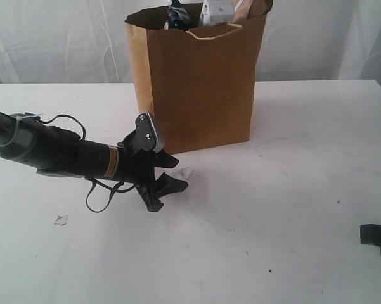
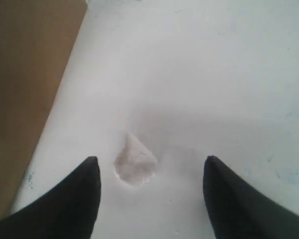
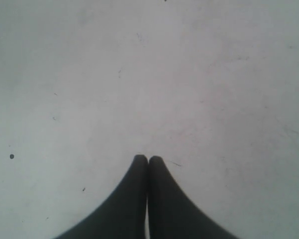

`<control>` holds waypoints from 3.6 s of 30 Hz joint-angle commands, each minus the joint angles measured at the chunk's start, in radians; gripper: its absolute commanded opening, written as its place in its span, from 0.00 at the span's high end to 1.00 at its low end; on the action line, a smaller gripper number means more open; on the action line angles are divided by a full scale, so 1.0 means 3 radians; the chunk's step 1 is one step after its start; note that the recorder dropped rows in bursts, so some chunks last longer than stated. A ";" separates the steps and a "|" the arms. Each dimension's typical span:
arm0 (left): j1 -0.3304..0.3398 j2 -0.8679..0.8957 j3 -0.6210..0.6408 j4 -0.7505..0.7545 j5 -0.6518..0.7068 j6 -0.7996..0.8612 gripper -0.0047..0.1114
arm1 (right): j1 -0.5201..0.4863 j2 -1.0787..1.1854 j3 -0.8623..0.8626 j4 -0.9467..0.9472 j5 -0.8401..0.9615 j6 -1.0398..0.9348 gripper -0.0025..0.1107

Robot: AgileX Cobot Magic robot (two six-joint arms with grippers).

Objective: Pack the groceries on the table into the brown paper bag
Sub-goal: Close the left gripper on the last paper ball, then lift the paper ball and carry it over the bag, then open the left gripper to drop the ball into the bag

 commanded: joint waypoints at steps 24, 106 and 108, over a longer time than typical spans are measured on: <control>-0.0273 -0.0070 -0.0012 -0.0702 0.0083 0.0220 0.96 | -0.0002 -0.0007 0.0027 0.0003 0.0010 0.0011 0.98; 0.0431 -0.0578 -0.1412 -0.0410 0.0353 -0.0698 0.37 | -0.0002 -0.0007 0.0027 0.0003 0.0148 0.0011 0.98; 0.0431 -0.0712 -0.1412 -0.0410 0.0725 -0.0698 0.40 | -0.0002 -0.0007 0.0027 0.0003 0.0148 0.0011 0.98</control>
